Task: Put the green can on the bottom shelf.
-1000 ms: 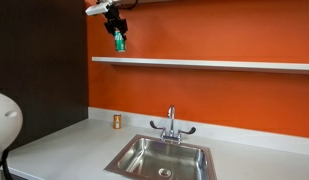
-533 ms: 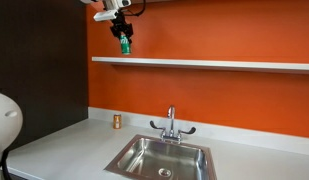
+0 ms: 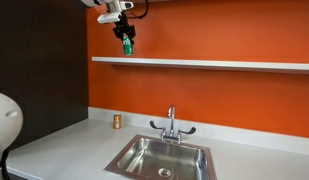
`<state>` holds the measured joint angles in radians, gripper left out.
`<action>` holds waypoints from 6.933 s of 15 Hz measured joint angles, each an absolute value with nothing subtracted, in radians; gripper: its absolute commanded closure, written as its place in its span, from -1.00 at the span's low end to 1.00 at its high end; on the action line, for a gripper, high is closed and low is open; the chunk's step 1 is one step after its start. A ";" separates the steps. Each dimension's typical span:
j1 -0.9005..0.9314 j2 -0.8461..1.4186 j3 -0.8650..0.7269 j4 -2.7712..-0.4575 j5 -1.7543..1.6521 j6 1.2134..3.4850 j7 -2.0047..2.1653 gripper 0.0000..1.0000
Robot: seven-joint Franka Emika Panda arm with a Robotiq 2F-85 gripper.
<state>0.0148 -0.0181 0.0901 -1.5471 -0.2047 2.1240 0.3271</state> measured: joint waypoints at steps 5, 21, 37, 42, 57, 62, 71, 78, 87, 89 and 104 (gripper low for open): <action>0.017 0.029 0.079 -1.502 -0.205 2.124 0.322 0.22; 0.035 0.124 0.066 -1.386 -0.195 2.110 0.316 0.22; 0.035 0.207 0.050 -1.272 -0.178 2.022 0.319 -0.99; 0.035 0.223 0.042 -1.238 -0.178 2.021 0.322 -1.00; 0.059 0.209 0.041 -1.255 -0.178 2.019 0.343 -1.00; 0.069 0.151 0.041 -1.330 -0.179 2.019 0.379 -1.00; 0.098 -0.013 0.044 -1.527 -0.181 2.022 0.425 -1.00; 0.112 -0.189 0.085 -1.747 -0.183 2.026 0.468 -1.00; 0.110 -0.433 0.140 -2.051 -0.163 2.033 0.541 -1.00; 0.106 -0.486 0.150 -2.113 -0.147 2.034 0.560 -1.00; 0.095 -0.680 0.149 -2.420 -0.037 2.033 0.488 -1.00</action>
